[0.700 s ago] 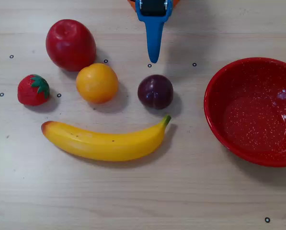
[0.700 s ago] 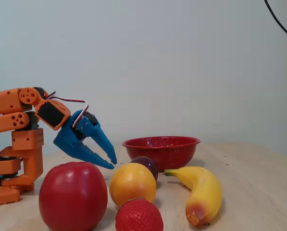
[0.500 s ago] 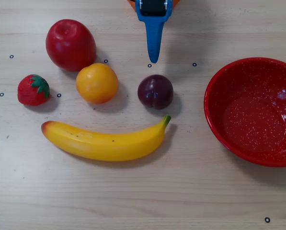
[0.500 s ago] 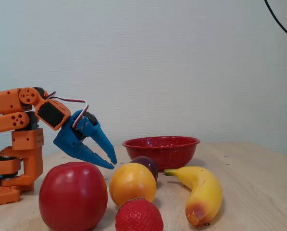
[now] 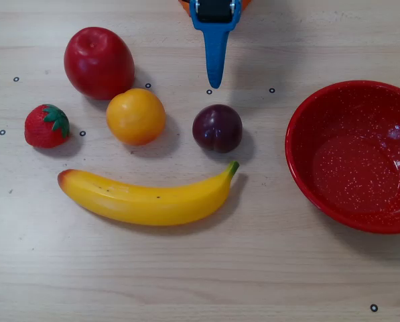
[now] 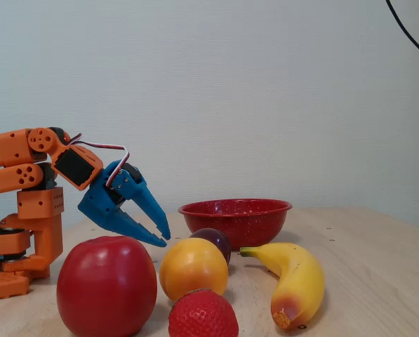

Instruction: Put the banana in the red bowl.

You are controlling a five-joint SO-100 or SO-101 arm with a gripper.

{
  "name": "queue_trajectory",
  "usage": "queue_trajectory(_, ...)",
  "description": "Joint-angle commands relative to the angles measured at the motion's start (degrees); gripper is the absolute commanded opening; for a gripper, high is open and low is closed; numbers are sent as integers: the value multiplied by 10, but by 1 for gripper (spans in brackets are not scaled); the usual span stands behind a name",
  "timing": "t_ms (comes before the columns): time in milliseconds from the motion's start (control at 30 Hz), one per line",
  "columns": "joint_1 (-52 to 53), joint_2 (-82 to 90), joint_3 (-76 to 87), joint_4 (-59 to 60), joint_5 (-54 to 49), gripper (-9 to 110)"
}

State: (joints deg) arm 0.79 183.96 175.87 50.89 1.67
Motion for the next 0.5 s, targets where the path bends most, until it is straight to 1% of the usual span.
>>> queue_trajectory(0, -15, -29, -41, 1, 32, 0)
queue_trajectory(300, -54, -183, -218, 18, 120, 0)
queue_trajectory(467, -76, -288, -349, 69, 126, 0)
